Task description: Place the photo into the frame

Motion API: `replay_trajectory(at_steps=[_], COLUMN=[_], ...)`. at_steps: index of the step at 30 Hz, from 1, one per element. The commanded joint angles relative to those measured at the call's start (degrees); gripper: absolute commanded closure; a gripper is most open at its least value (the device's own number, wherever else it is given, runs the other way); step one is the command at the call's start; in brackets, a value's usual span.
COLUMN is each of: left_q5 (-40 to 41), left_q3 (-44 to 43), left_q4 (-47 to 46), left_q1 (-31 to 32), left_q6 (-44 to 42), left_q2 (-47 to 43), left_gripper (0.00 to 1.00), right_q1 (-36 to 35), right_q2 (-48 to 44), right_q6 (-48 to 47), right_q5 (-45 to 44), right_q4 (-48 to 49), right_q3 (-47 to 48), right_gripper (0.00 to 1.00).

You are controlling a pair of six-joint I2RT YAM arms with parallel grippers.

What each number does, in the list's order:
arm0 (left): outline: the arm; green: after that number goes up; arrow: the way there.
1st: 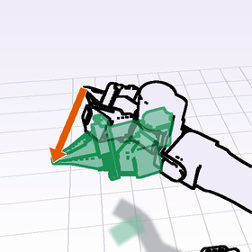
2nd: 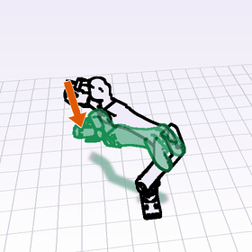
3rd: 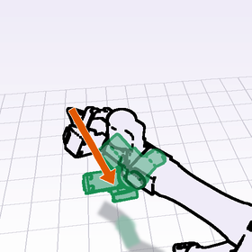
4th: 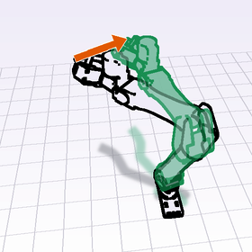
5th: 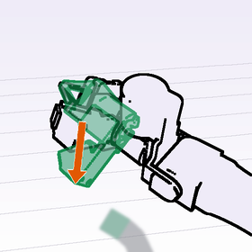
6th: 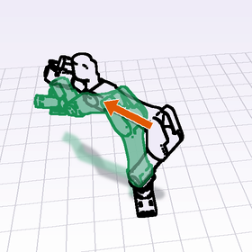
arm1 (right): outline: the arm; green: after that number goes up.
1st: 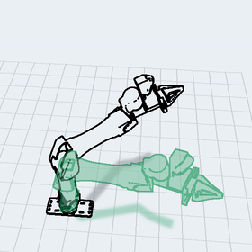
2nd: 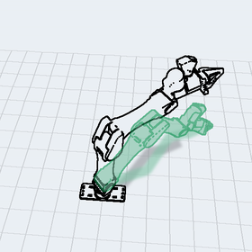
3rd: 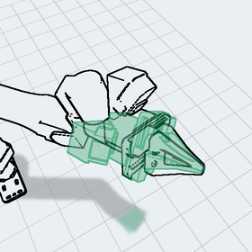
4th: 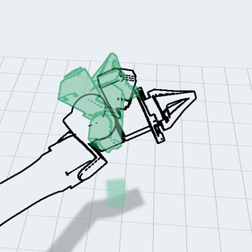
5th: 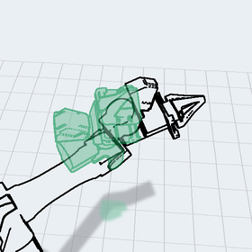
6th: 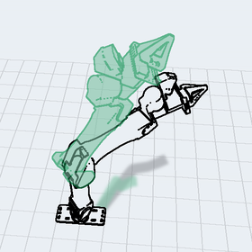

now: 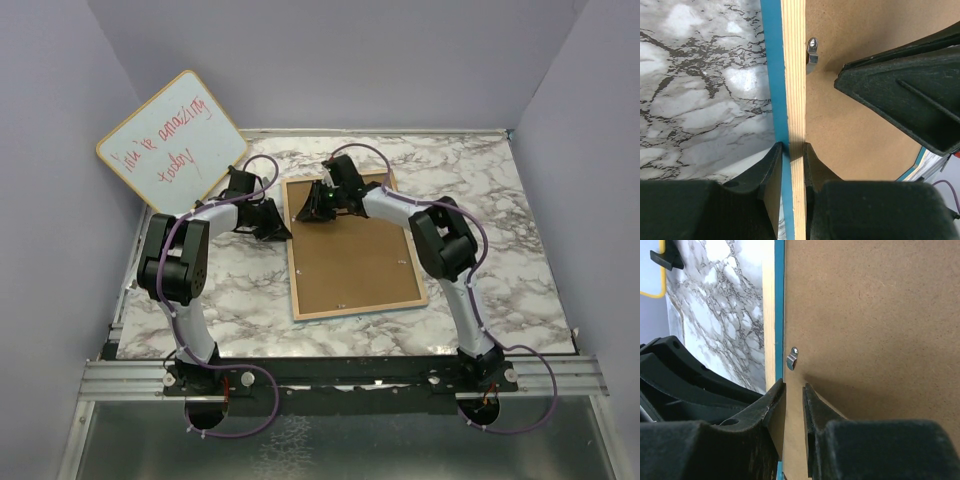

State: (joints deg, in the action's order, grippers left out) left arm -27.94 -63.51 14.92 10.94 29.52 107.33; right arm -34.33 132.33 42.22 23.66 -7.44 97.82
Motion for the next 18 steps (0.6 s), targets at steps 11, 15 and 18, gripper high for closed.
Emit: replay_trajectory(at_steps=[11, 15, 18], left_q5=[5.16, 5.13, 5.02], left_q3=[1.37, 1.45, 1.37], left_q4=[2.18, 2.17, 2.20], left_q1=[-0.04, -0.04, -0.04], left_q6=[-2.26, -2.23, -2.18], left_q2=[5.13, 5.30, 5.43], left_gripper=[0.98, 0.98, 0.98], right_q1=[0.14, 0.14, 0.12], right_q2=[6.85, 7.96, 8.99], right_q6=[3.10, 2.70, 2.73], right_q5=[4.01, 3.47, 4.25], right_q4=[2.00, 2.96, 3.01], right_q3=[3.90, 4.22, 5.00], right_gripper=[0.71, 0.71, 0.71])
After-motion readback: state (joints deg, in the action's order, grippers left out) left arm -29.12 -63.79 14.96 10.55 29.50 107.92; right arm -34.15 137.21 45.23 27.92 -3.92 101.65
